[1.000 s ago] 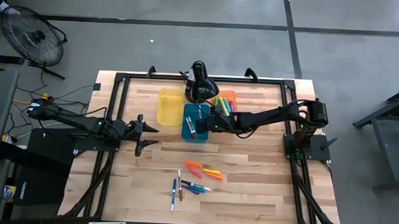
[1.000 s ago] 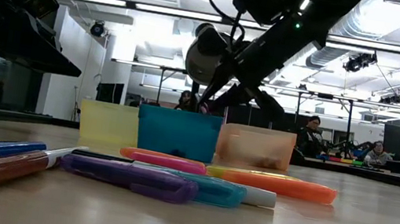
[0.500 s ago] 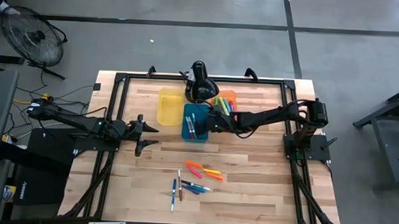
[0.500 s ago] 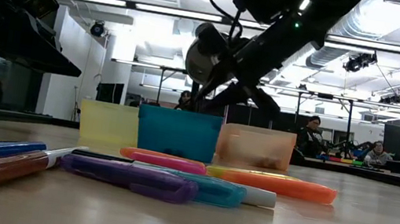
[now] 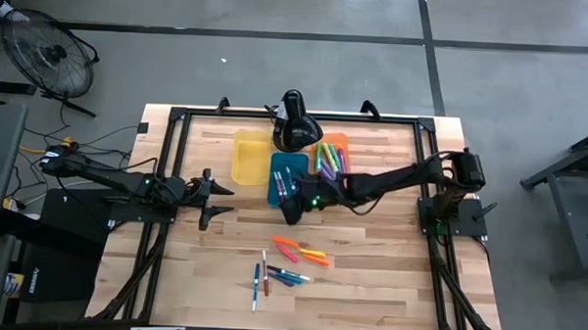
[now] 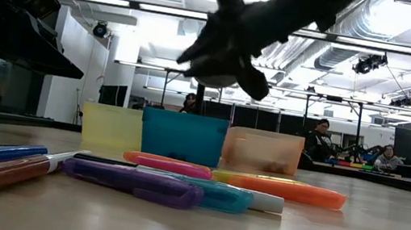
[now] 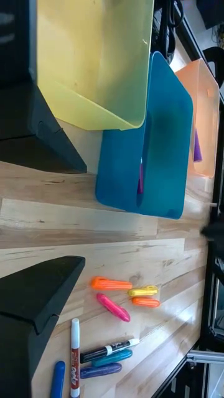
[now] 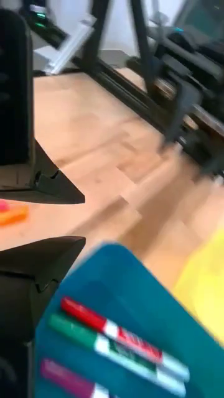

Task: Pick & Place Markers
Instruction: Put the black dry erase marker into the blue bin

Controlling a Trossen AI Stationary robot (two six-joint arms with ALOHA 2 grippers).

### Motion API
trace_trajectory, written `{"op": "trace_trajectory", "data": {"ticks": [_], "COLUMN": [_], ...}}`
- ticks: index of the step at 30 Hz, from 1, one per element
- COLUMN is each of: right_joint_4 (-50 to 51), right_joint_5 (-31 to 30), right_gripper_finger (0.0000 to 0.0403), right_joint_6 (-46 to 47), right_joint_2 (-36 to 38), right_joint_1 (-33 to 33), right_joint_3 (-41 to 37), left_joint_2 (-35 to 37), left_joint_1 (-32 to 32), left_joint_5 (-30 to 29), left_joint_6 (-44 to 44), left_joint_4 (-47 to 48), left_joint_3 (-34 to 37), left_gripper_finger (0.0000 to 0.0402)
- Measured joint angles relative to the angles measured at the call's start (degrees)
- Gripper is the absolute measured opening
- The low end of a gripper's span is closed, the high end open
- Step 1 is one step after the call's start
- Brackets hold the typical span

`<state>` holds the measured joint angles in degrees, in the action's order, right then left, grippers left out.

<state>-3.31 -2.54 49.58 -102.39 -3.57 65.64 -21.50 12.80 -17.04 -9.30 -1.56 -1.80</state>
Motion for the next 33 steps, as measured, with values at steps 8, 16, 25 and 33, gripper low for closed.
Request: {"op": "trace_trajectory", "data": {"ticks": [8,16,25,33], "right_joint_4": [0.8,2.0,4.7,9.0], "right_joint_5": [-5.4,-12.8,-17.3,-17.1], "right_gripper_finger": [0.0083,0.0083,0.0083,0.0083], "right_joint_6": [-4.9,-8.5,-12.4,-12.2], "right_joint_2": [0.0,0.0,0.0,-5.2], "right_joint_1": [-9.0,-17.4,-23.8,-25.8], "right_joint_3": [0.3,0.3,0.3,3.8], "left_joint_2": [0.0,0.0,0.0,0.0], "left_joint_1": [0.0,0.0,0.0,0.0], "left_joint_5": [0.0,0.0,0.0,0.0], "left_joint_6": [0.0,0.0,0.0,0.0], "left_joint_4": [0.0,0.0,0.0,0.0], "left_joint_3": [0.0,0.0,0.0,0.0], "left_gripper_finger": [0.0224,0.0224,0.0224,0.0224]}}
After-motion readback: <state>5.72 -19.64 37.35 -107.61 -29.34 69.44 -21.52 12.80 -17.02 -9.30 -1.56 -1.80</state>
